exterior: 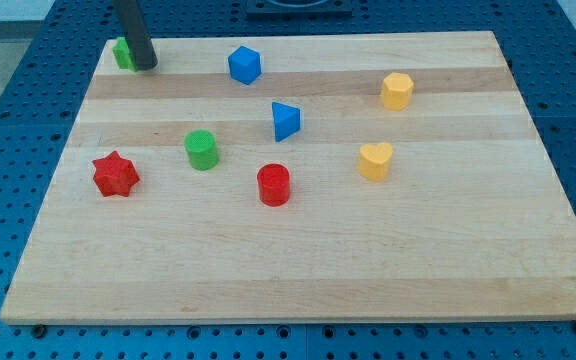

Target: Move your arm towards the hexagon

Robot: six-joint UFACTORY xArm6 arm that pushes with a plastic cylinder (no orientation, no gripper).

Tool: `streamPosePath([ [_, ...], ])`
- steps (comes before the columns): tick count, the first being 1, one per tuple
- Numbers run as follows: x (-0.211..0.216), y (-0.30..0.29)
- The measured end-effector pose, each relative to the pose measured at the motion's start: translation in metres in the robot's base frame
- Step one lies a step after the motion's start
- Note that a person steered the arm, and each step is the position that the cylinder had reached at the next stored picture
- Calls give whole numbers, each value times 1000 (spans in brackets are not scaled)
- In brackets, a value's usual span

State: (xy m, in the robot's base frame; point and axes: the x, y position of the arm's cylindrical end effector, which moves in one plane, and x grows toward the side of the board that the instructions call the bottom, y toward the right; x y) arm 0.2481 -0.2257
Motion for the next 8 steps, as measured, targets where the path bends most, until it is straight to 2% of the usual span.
streamPosePath([
  [2,92,-17],
  [4,84,3],
  [5,110,10],
  [6,105,23],
  [7,83,49],
  [8,62,101],
])
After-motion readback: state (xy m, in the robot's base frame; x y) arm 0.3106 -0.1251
